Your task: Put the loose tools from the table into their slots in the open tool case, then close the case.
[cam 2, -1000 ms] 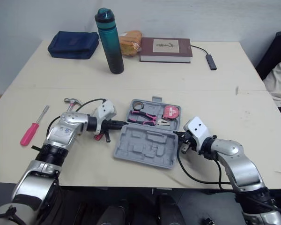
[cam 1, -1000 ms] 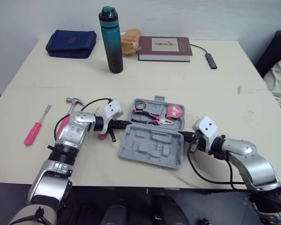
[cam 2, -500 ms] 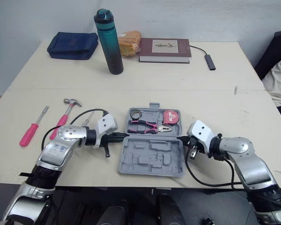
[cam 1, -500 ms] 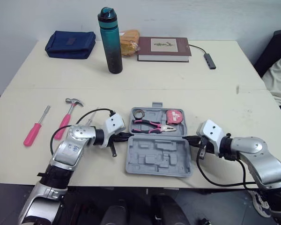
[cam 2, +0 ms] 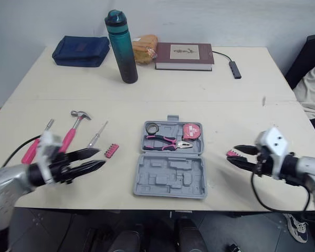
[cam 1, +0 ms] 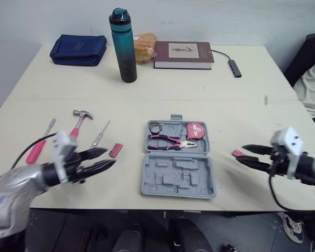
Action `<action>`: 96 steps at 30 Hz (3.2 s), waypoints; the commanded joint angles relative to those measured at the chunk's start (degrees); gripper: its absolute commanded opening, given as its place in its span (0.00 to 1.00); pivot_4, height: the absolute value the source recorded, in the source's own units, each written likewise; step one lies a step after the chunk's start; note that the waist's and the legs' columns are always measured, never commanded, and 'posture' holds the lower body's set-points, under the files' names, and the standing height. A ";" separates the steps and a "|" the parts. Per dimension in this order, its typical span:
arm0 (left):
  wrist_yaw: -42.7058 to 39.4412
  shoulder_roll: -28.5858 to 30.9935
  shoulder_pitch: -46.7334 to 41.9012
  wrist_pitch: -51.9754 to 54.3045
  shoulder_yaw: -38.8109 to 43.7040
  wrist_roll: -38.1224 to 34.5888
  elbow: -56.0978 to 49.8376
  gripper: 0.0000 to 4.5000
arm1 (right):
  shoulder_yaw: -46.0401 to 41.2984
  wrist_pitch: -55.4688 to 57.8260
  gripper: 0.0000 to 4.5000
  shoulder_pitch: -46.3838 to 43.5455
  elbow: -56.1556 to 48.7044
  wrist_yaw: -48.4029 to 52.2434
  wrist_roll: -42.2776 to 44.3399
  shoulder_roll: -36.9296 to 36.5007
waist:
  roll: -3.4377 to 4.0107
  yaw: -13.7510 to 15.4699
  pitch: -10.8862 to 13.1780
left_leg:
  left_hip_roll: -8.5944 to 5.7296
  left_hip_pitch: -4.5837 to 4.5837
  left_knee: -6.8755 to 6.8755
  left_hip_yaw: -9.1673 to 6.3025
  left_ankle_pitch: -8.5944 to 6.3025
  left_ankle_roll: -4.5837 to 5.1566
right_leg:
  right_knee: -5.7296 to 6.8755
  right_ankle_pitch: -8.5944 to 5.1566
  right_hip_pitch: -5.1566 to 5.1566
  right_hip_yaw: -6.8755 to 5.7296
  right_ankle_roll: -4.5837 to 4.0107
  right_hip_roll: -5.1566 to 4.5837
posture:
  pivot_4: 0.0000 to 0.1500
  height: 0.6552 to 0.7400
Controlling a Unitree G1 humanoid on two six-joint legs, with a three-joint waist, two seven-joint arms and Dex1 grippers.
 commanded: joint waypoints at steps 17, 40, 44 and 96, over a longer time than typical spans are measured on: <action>10.76 3.05 12.02 -3.70 14.74 -1.54 0.99 1.00 | -11.79 -6.62 0.99 6.53 10.89 8.83 1.63 -3.48 | 0.08 0.41 0.05 | 0.10 1.88 -0.93 -0.05 -0.35 0.45 | -1.08 -0.03 1.96 -0.07 -0.02 0.00 | 1.00 1.00; 36.38 0.96 -7.60 8.20 -1.54 3.50 -0.99 1.00 | 7.02 8.59 0.99 -13.33 -19.28 -3.31 20.47 0.98 | 0.07 0.62 0.07 | 0.10 1.59 -0.89 -0.05 -0.28 0.12 | -0.89 -0.03 1.53 -0.06 -0.01 0.05 | 1.00 1.00; 35.04 1.60 -10.60 8.25 -6.03 4.02 0.54 1.00 | 12.93 8.53 0.99 -18.62 -19.72 -3.47 20.19 2.64 | 0.06 0.84 0.08 | 0.10 1.50 -0.83 -0.05 -0.22 0.02 | -0.93 -0.02 1.51 -0.07 0.00 0.03 | 1.00 1.00; -8.39 5.37 -56.87 -4.95 -63.37 19.94 15.73 0.00 | 11.30 8.89 1.00 -6.38 -23.50 -6.80 14.76 -0.54 | -0.12 0.44 0.12 | 0.04 0.35 -0.66 -0.16 0.11 -0.13 | -0.64 0.02 0.40 -0.16 0.06 0.06 | 1.00 1.00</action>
